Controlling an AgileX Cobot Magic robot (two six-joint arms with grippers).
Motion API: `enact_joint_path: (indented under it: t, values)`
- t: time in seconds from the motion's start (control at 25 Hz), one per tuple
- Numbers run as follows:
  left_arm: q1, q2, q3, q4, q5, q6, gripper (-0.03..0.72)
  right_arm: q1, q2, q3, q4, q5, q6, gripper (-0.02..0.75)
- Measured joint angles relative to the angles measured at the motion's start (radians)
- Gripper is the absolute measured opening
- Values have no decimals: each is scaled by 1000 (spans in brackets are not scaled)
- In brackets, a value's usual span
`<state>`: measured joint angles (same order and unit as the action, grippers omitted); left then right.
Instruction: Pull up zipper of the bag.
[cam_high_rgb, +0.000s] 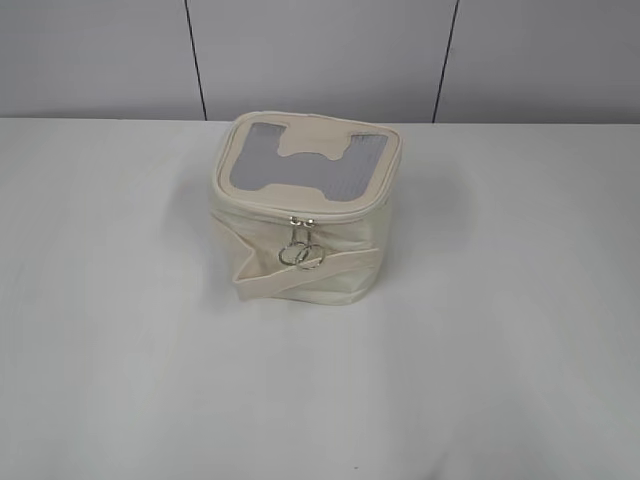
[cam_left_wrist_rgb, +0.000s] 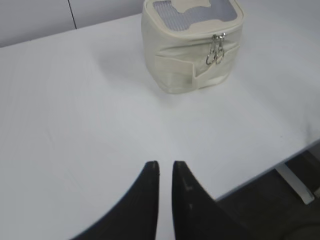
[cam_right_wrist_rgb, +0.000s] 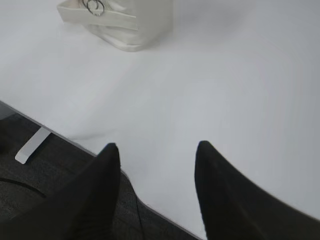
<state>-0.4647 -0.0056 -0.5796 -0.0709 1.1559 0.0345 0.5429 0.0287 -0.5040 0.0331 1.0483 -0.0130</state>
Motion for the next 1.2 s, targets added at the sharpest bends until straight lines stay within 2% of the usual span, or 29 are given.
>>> enact_joint_path:
  t: [0.16,0.24,0.36,0.48,0.72,0.8,0.96,1.04,1.2]
  values:
    - [0,5,41,8,-86,1,98,0,-35,2,-5,-1,0,390]
    - [0,8,44,10,-97,2,179,0,-35,5,-6,-1,0,390]
    - [0,8,44,11,-101,3,361,0,-35,5,-8,-1,0,394]
    - [0,8,44,11,-101,3,427,0,-35,5,-11,-1,1,397]
    - [14,0,46,11,-101,3,409,-19,-35,5,-10,-1,1,393]
    - [97,0,46,10,-101,3,389,-108,-35,5,-10,-2,1,391]
    - [316,0,46,11,-102,3,359,-358,-35,5,-9,-2,1,384]
    - [363,0,46,11,-102,3,354,-447,-35,5,-9,-2,1,380]
    - [378,0,46,11,-102,3,350,-481,-35,5,-9,-2,1,379]
